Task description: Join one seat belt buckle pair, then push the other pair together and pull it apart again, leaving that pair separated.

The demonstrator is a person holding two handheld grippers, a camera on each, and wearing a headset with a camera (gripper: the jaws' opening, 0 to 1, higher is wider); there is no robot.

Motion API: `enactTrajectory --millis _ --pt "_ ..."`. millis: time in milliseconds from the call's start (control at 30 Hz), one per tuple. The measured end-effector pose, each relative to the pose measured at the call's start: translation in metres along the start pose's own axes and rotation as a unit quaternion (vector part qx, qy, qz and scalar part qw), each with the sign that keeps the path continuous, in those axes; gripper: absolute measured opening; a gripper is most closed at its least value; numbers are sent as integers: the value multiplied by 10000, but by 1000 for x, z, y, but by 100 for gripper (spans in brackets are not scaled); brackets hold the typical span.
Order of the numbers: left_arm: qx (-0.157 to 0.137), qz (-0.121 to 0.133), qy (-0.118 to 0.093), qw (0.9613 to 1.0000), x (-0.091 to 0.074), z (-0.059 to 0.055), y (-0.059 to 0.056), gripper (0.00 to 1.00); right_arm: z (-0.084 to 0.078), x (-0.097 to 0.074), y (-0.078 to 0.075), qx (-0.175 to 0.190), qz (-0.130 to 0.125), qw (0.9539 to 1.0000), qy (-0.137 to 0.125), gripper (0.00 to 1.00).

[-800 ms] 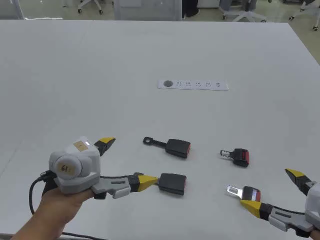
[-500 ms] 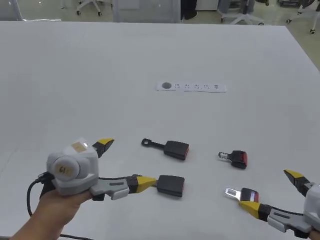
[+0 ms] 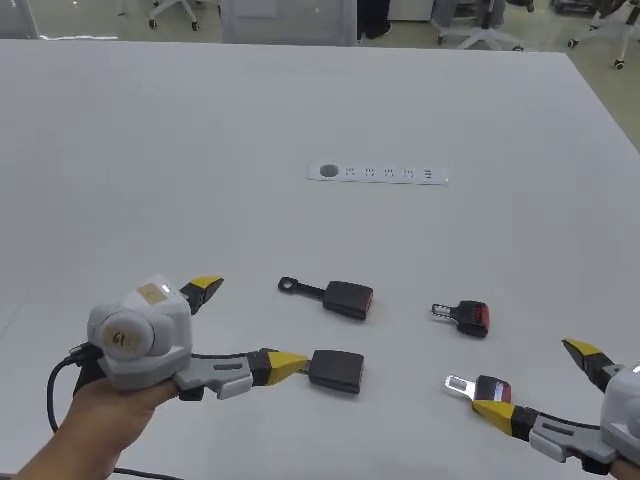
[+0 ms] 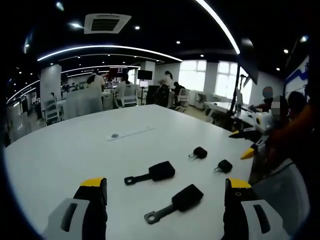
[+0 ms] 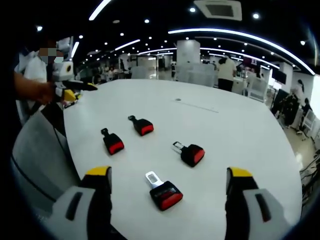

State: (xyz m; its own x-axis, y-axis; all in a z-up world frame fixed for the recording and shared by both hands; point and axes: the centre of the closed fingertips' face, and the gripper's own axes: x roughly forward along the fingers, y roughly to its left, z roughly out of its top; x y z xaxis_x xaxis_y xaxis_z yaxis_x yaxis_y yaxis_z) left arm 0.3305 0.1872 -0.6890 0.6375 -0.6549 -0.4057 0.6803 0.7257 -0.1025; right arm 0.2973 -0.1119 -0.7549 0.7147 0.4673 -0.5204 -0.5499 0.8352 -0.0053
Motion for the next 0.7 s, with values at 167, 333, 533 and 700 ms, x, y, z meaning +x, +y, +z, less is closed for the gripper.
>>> enactTrajectory --millis 167,333,533,700 --pt "2 5 -6 10000 0 2 -1 100 1 1 0 -5 0 10000 -10 96" --pt "4 4 -15 10000 0 4 -2 100 2 1 -1 -11 1 10000 -5 96" --pt "5 -8 17 10000 1 1 -2 100 0 0 0 -21 17 10000 22 96" --pt "-2 -13 27 10000 2 -1 -1 100 -2 0 -1 -17 27 10000 42 96"
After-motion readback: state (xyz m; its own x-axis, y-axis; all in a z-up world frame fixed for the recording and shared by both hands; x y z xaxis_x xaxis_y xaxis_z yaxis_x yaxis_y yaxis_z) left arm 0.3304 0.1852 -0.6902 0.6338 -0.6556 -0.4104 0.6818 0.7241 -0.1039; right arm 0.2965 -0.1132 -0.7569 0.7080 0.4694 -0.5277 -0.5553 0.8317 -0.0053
